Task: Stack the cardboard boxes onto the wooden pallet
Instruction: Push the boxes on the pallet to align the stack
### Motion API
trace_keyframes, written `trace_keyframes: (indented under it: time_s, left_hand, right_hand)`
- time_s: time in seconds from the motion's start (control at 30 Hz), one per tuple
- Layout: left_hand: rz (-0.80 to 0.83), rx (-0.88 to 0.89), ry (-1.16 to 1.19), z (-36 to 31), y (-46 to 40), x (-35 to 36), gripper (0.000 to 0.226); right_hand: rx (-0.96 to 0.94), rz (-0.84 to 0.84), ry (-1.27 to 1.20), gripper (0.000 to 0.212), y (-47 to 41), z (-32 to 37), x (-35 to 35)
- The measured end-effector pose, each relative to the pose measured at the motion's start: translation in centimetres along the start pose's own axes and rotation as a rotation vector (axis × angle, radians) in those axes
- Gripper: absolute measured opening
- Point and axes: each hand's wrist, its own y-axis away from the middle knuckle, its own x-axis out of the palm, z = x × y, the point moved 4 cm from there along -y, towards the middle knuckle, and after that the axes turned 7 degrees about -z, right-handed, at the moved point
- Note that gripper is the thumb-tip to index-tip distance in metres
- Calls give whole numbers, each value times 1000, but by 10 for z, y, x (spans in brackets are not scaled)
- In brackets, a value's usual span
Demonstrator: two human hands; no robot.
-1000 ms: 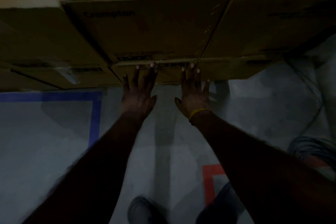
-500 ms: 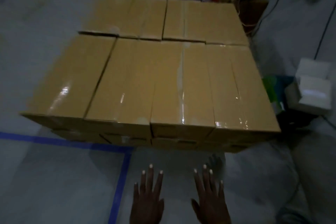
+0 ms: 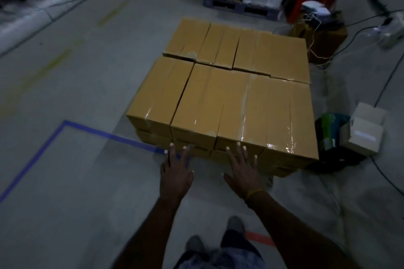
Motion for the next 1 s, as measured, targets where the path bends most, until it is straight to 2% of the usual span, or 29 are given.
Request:
trace_keyframes:
  time_s: [0.1,0.27,0.53,0.67,0.83,1.0]
  left_hand:
    - [-34,-64,10,22,-7,-20,82]
    - [48,-101,-21,55,-29,-30,87]
    - [169,-77,-44,105,-124,-62,82]
    - [146,-155,5,145,-171,-94,79]
    - [104,-202,-6,217,-218,-129,80]
    - [135,-148,-44,310,-281,-158,82]
  right_hand:
    - [1,69,0,85,-12,3,-2]
    - [19,121,23,85,-49,8,-4]
    - [-35,209,37,85,-171,49,-20]
    - [-93,234,47,84,-239,100,-25]
    - [-181,234,55,82,-309,201,-26]
    - [-195,179,41,81,-379,305,-18]
